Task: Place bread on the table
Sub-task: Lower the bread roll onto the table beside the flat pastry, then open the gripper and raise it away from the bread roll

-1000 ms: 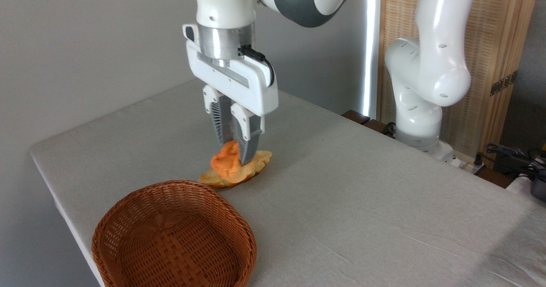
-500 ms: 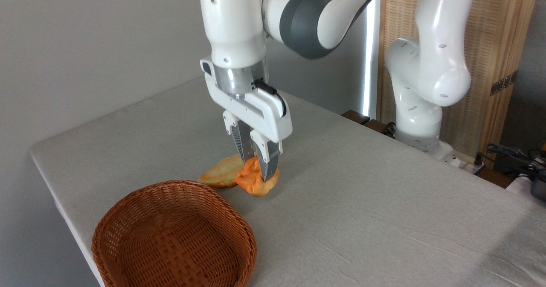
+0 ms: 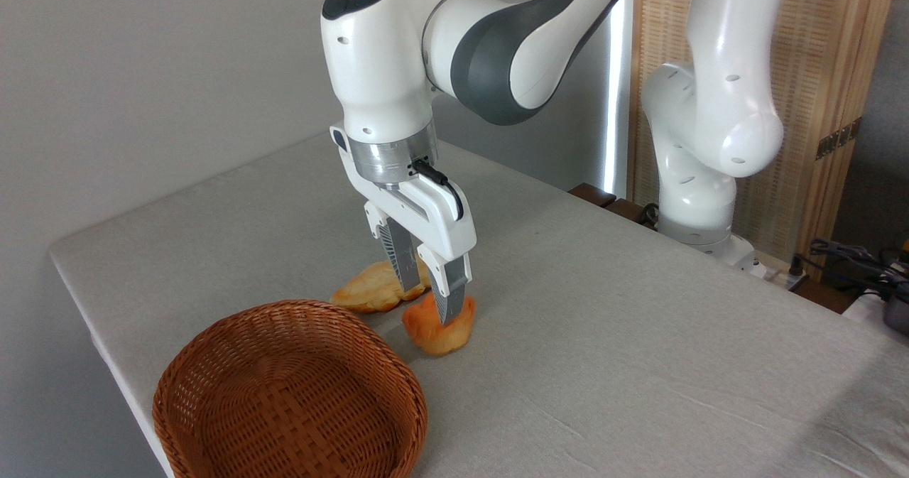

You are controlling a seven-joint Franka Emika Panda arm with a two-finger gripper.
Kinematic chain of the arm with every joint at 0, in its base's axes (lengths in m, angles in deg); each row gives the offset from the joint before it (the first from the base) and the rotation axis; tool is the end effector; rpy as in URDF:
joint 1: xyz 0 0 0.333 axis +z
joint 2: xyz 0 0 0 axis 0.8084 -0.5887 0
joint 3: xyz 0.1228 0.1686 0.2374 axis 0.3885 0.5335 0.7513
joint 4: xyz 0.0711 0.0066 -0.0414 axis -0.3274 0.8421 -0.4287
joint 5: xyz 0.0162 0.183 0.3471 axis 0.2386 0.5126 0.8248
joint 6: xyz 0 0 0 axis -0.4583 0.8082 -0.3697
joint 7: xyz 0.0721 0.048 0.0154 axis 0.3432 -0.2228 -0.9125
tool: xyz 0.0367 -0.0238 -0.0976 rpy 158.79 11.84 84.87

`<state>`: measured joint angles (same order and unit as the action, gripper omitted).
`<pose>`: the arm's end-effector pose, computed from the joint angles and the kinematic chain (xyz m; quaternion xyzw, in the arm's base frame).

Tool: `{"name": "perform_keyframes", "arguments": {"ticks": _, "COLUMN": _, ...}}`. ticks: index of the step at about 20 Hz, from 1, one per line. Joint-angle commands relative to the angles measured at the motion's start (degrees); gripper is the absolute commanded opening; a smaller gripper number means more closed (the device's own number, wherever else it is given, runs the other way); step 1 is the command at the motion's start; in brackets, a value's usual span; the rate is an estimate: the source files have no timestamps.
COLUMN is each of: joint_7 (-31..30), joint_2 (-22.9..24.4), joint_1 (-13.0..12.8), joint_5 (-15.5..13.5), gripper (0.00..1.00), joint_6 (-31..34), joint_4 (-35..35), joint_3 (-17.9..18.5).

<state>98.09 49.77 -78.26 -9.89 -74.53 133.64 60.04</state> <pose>0.4995 -0.0393 0.4516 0.9157 -0.3993 -0.0148 0.0431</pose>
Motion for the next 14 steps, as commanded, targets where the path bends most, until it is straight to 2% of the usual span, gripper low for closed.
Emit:
{"name": "perform_keyframes", "arguments": {"ticks": 1, "joint_7": 1.13, "joint_2": 0.4, "joint_1": -0.64, "joint_5": 0.2, "gripper": 1.0, "joint_6": -0.73, "joint_4": -0.15, "joint_3": 0.77}}
{"name": "perform_keyframes", "arguments": {"ticks": 6, "joint_7": 1.04, "joint_2": 0.49, "joint_1": -0.64, "joint_5": 0.02, "gripper": 1.0, "joint_6": -2.22, "joint_4": -1.47, "joint_3": 0.68}}
{"name": "perform_keyframes", "arguments": {"ticks": 14, "joint_7": -2.11, "joint_2": 0.23, "joint_1": -0.73, "joint_5": -0.59, "gripper": 1.0, "joint_6": -3.81, "joint_4": -9.64, "joint_3": 0.24}}
